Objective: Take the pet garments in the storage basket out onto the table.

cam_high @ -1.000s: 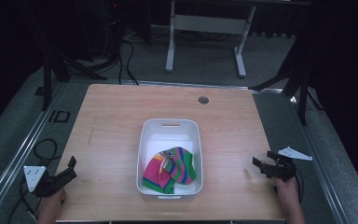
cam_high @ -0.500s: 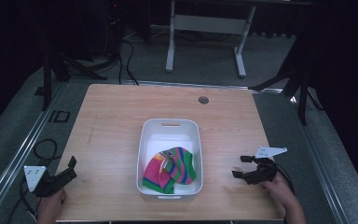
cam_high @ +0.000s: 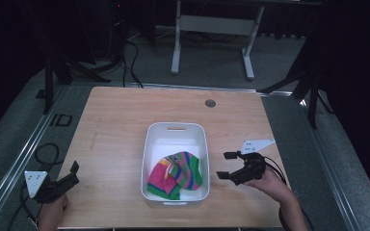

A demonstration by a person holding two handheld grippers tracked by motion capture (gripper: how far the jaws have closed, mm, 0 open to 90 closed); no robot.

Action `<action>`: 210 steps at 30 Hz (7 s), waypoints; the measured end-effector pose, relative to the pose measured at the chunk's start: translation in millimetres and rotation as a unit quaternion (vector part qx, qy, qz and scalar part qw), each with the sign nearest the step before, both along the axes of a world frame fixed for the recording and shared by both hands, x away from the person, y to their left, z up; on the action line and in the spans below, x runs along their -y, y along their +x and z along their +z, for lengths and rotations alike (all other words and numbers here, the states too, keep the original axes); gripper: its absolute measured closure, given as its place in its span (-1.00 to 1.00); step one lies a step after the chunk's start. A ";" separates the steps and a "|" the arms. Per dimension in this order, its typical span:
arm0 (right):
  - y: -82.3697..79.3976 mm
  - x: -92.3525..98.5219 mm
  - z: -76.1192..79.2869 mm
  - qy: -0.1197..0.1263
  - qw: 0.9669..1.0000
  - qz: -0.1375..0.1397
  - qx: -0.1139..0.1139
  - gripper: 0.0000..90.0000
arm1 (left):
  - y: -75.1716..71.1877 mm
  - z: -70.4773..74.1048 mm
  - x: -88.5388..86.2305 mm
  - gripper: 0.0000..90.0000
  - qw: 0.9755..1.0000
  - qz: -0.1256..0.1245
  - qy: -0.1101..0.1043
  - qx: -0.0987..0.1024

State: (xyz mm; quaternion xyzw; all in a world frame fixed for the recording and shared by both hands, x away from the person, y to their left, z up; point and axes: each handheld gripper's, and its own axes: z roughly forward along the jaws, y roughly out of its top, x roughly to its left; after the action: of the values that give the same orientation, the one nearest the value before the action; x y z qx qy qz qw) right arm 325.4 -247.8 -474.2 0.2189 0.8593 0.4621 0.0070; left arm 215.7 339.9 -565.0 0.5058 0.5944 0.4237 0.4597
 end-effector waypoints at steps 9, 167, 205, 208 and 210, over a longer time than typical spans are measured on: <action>2.8 -44.1 21.1 -0.027 0.998 0.041 0.026 -0.70 | 0.0 0.0 -0.6 -0.98 1.000 -0.002 0.000 0.000; 48.1 59.5 -13.7 -0.139 0.957 -0.253 0.038 0.85 | -0.2 0.0 -0.4 -0.98 1.000 -0.006 0.001 0.001; 31.9 75.1 -7.0 -0.059 0.958 -0.273 0.062 -0.66 | -0.4 0.0 -0.4 -0.98 1.000 -0.007 0.002 0.001; 27.5 83.3 -10.9 -0.049 0.955 -0.284 0.071 -0.69 | -0.3 0.0 -0.1 -0.98 1.000 -0.006 0.002 0.001; 23.8 88.9 -14.5 -0.039 0.953 -0.290 0.077 -0.69 | -0.2 0.0 0.0 -0.98 1.000 -0.006 0.003 0.001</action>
State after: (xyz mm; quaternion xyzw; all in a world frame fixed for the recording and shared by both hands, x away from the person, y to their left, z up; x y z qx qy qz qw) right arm 349.2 -336.7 -488.8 0.4221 0.7729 0.4217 0.2159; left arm 215.4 339.9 -565.0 0.5103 0.5895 0.4231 0.4616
